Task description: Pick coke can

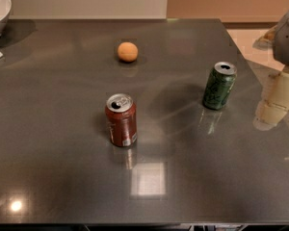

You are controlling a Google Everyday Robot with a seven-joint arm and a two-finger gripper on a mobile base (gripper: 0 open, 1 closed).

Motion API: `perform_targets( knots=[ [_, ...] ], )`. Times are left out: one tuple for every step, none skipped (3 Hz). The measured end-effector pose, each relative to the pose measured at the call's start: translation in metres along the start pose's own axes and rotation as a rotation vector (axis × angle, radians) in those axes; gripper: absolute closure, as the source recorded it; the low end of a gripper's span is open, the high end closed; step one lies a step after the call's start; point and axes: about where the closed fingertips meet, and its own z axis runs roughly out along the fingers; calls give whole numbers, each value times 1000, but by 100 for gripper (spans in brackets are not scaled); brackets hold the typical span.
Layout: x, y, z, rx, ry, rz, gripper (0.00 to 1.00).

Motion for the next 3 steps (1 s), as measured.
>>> perform_targets(
  knots=[
    [0, 0, 0, 0, 0, 0, 0],
    [-14, -6, 11, -27, -22, -20, 0],
    [-47, -6, 32, -67, -83, -60, 0]
  ],
)
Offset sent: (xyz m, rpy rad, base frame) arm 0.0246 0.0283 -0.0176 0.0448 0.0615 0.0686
